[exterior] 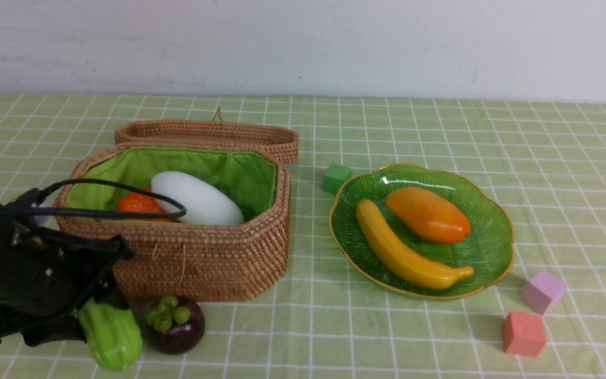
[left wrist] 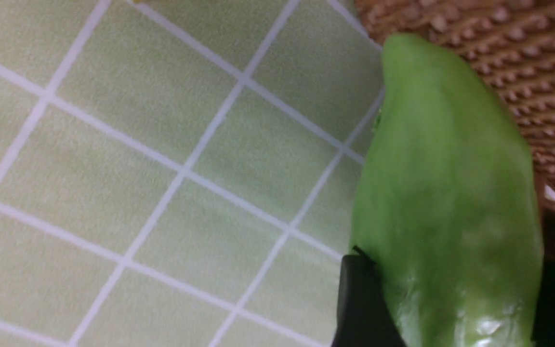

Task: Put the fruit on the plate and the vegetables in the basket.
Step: Take a chayote with your left arm and place it on the basket on the left.

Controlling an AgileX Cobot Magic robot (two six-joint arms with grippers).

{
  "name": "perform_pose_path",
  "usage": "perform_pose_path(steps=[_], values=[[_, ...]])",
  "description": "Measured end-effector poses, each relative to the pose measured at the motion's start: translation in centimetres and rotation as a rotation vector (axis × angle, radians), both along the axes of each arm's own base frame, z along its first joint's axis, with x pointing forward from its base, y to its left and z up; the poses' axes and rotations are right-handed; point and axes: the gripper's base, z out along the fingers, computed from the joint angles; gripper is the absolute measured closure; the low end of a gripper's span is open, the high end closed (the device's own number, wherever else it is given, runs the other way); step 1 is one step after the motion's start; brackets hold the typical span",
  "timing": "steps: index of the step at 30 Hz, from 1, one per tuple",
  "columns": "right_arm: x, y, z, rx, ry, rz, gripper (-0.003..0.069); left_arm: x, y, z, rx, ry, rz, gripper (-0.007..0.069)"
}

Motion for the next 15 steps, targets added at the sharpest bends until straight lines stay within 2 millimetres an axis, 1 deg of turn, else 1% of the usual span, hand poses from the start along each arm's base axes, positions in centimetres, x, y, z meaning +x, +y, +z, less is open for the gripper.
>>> perform_pose_path(steps=[1,3,4,7,9,10,11,12,14,15], values=[[0.0,0.0,0.0,0.000,0.000,0.000,0.0531,-0.5,0.0,0.6,-0.003,-0.004,-0.004,0.0217],[0.0,0.0,0.0,0.000,0.000,0.000,0.0531,-1.9,0.0,2.8,-0.014,-0.032,-0.019,0.0217],[0.0,0.0,0.0,0.000,0.000,0.000,0.0531,-2.3,0.0,3.4,-0.018,-0.038,-0.023,0.0217],[0.0,0.0,0.0,0.000,0.000,0.000,0.0531,-3.4,-0.1,7.3,-0.046,-0.147,-0.030,0.0217],[0.0,0.0,0.0,0.000,0.000,0.000,0.0529,-3.3,-0.1,10.3,-0.076,-0.247,-0.002,0.0217],[0.0,0.0,0.0,0.000,0.000,0.000,0.0528,-3.1,-0.2,11.5,-0.089,-0.287,0.015,0.0217],[0.0,0.0,0.0,0.000,0.000,0.000,0.0527,-2.8,-0.2,12.6,-0.101,-0.327,0.031,0.0217],[0.0,0.0,0.0,0.000,0.000,0.000,0.0526,-2.1,-0.2,14.2,-0.117,-0.381,0.053,0.0218],[0.0,0.0,0.0,0.000,0.000,0.000,0.0522,-0.7,-0.2,15.6,-0.129,-0.423,0.069,0.0218],[0.0,0.0,0.0,0.000,0.000,0.000,0.0520,0.3,-0.3,15.7,-0.131,-0.425,0.073,0.0218]])
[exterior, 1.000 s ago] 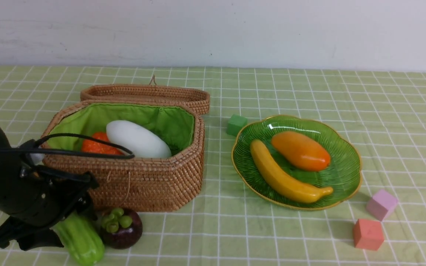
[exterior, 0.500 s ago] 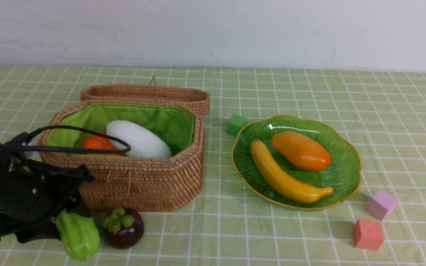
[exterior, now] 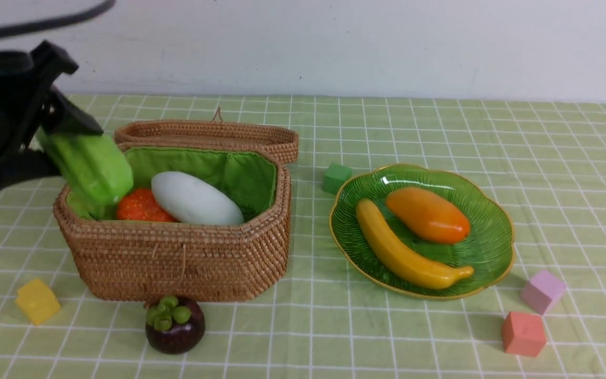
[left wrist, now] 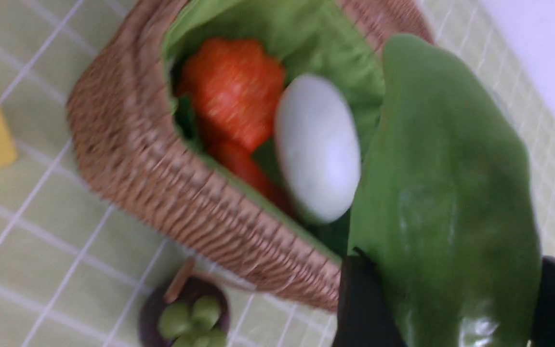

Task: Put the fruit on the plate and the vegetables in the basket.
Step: Take a chayote with your left arm and place it on the basket on the left.

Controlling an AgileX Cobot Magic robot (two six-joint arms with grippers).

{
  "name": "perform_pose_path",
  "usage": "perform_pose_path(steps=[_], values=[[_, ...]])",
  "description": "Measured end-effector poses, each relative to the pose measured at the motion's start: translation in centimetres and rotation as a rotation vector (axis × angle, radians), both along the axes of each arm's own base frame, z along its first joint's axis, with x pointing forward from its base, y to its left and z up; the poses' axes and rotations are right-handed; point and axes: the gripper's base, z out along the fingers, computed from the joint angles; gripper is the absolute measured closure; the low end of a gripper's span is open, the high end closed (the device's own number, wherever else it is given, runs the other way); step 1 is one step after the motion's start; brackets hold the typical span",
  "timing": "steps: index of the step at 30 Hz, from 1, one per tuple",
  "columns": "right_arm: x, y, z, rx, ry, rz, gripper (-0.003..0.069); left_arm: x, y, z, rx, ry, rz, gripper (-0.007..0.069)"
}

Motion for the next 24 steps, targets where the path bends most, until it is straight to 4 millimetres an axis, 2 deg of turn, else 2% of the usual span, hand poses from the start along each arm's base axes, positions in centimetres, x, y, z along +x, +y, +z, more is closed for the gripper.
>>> perform_pose_path(steps=[2,3,6,7,9,12,18,22,24], values=[[0.0,0.0,0.0,0.000,0.000,0.000,0.0519,2.1,-0.2,0.2,-0.014,-0.002,0.007,0.0218],[0.0,0.0,0.0,0.000,0.000,0.000,0.0517,3.6,-0.4,-0.4,-0.025,0.018,0.008,0.0218],[0.0,0.0,0.0,0.000,0.000,0.000,0.0517,6.8,-0.7,-2.7,-0.037,0.092,0.010,0.0218],[0.0,0.0,0.0,0.000,0.000,0.000,0.0517,8.1,-0.8,-4.1,-0.039,0.133,0.012,0.0218],[0.0,0.0,0.0,0.000,0.000,0.000,0.0515,9.1,-0.9,-5.7,-0.045,0.184,0.020,0.0214],[0.0,0.0,0.0,0.000,0.000,0.000,0.0512,9.7,-1.0,-6.8,-0.057,0.220,0.034,0.0195],[0.0,0.0,0.0,0.000,0.000,0.000,0.0505,9.3,-1.0,-6.2,-0.058,0.216,0.030,0.0136],[0.0,0.0,0.0,0.000,0.000,0.000,0.0498,8.3,-0.9,-5.0,-0.031,0.198,-0.002,0.0127],[0.0,0.0,0.0,0.000,0.000,0.000,0.0496,7.4,-0.7,-3.7,-0.003,0.156,-0.024,0.0125]])
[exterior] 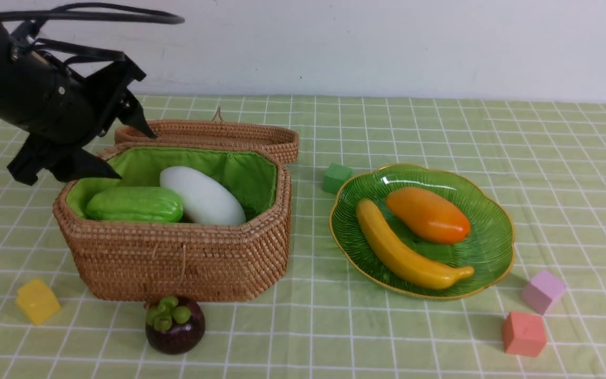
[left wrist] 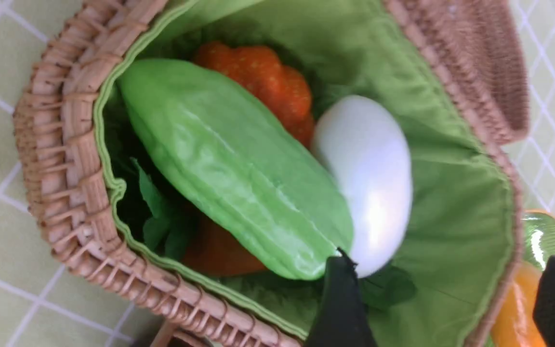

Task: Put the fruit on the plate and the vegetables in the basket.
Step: Take a chayote with your left arm and place it on the basket on the left, then grab a mangosteen with your left arm and put it on the plate on the right

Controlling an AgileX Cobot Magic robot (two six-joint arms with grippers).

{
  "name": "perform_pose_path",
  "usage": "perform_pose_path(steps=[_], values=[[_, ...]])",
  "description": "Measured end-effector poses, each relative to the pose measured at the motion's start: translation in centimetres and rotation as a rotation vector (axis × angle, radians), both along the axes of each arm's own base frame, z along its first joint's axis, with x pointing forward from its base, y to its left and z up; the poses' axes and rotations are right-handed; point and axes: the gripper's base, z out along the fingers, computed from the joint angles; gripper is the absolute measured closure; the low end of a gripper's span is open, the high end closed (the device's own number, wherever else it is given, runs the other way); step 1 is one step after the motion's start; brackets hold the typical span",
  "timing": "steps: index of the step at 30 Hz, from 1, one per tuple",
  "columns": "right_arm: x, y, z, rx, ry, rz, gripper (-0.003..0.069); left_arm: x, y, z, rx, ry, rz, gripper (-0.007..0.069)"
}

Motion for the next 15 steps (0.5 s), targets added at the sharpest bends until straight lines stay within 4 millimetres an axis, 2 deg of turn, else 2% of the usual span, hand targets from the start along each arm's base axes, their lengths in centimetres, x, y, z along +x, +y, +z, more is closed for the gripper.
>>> perform_pose_path(steps=[4,6,8,10,13,15], values=[[0.0,0.0,0.0,0.000,0.000,0.000,0.0492,-2.7,0.3,2.5,0.099,-0.055,-0.125,0.0125],[0.0,0.0,0.0,0.000,0.000,0.000,0.0491,-4.4,0.2,2.6,0.152,-0.014,-0.219,0.0125],[0.0,0.0,0.0,0.000,0.000,0.000,0.0489,-5.0,0.2,2.2,0.171,0.016,-0.258,0.0125],[0.0,0.0,0.0,0.000,0.000,0.000,0.0488,-5.9,0.2,0.4,0.202,0.085,-0.332,0.0125],[0.0,0.0,0.0,0.000,0.000,0.000,0.0483,-7.1,-0.5,-3.7,0.243,0.183,-0.469,0.0125],[0.0,0.0,0.0,0.000,0.000,0.000,0.0481,-7.5,-1.1,-4.8,0.249,0.201,-0.508,0.0125]])
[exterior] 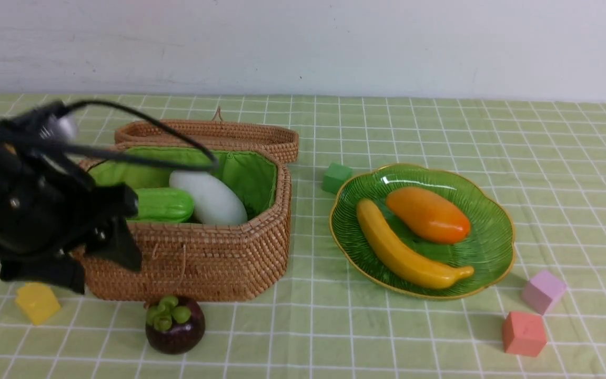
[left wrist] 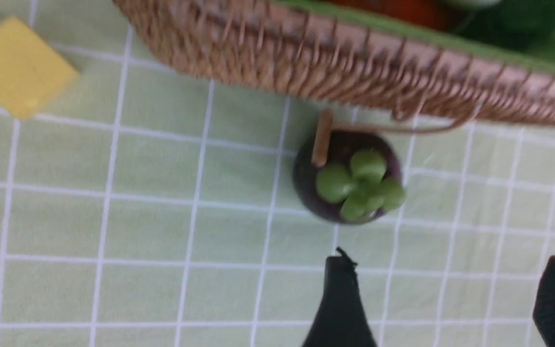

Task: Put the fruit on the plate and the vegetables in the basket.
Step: Grab a mangosteen with your left arm and put it on the plate on the right

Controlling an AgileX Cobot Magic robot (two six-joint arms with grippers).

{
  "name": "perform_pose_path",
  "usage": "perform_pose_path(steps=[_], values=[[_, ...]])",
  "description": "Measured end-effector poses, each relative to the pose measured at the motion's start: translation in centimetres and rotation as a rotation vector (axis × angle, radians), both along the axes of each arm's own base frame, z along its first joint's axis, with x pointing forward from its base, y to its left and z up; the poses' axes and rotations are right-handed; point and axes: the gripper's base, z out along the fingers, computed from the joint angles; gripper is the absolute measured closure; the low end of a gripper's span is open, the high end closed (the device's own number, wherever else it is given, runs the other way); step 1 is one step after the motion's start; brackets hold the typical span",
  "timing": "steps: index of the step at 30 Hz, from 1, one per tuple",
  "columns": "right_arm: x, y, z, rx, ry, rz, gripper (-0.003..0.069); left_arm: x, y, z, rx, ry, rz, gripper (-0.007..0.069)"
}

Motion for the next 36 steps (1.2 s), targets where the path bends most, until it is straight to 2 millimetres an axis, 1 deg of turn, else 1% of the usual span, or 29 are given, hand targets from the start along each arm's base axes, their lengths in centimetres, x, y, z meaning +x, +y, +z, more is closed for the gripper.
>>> perform_pose_path(steps=[1,3,4,6,7,10,13,15,16,17,20,21,22,23,28,33,36], values=[[0.0,0.0,0.0,0.000,0.000,0.000,0.0479,-0.3,-1.1,-1.3,0.011,0.006,-0.049,0.0125],[0.0,0.0,0.0,0.000,0.000,0.000,0.0477,-0.4,-2.0,-1.9,0.018,-0.004,-0.081,0.0125],[0.0,0.0,0.0,0.000,0.000,0.000,0.0475,-0.2,-2.9,-2.5,0.033,-0.018,-0.110,0.0125],[0.0,0.0,0.0,0.000,0.000,0.000,0.0473,0.3,-3.8,-3.3,0.062,-0.034,-0.144,0.0125],[0.0,0.0,0.0,0.000,0.000,0.000,0.0472,0.5,-4.1,-3.6,0.069,-0.037,-0.153,0.0125],[0.0,0.0,0.0,0.000,0.000,0.000,0.0467,1.5,-5.3,-5.5,0.108,-0.034,-0.192,0.0125],[0.0,0.0,0.0,0.000,0.000,0.000,0.0463,2.3,-5.6,-7.3,0.129,-0.002,-0.200,0.0134],[0.0,0.0,0.0,0.000,0.000,0.000,0.0459,2.7,-5.7,-8.3,0.144,0.020,-0.205,0.0157],[0.0,0.0,0.0,0.000,0.000,0.000,0.0457,2.8,-5.7,-8.4,0.153,0.018,-0.209,0.0180],[0.0,0.0,0.0,0.000,0.000,0.000,0.0457,2.8,-5.7,-8.4,0.152,0.018,-0.209,0.0184],[0.0,0.0,0.0,0.000,0.000,0.000,0.0454,2.8,-5.7,-8.4,0.153,0.017,-0.209,0.0284],[0.0,0.0,0.0,0.000,0.000,0.000,0.0452,2.8,-5.7,-8.4,0.155,0.016,-0.210,0.0349],[0.0,0.0,0.0,0.000,0.000,0.000,0.0451,2.8,-5.7,-8.4,0.154,0.016,-0.210,0.0375],[0.0,0.0,0.0,0.000,0.000,0.000,0.0449,2.8,-5.7,-8.4,0.154,0.016,-0.210,0.0427],[0.0,0.0,0.0,0.000,0.000,0.000,0.0447,2.6,-5.6,-8.4,0.153,0.035,-0.212,0.0584],[0.0,0.0,0.0,0.000,0.000,0.000,0.0447,2.1,-5.5,-7.9,0.153,0.052,-0.219,0.0588],[0.0,0.0,0.0,0.000,0.000,0.000,0.0447,1.5,-5.3,-6.6,0.145,0.026,-0.220,0.0588]])
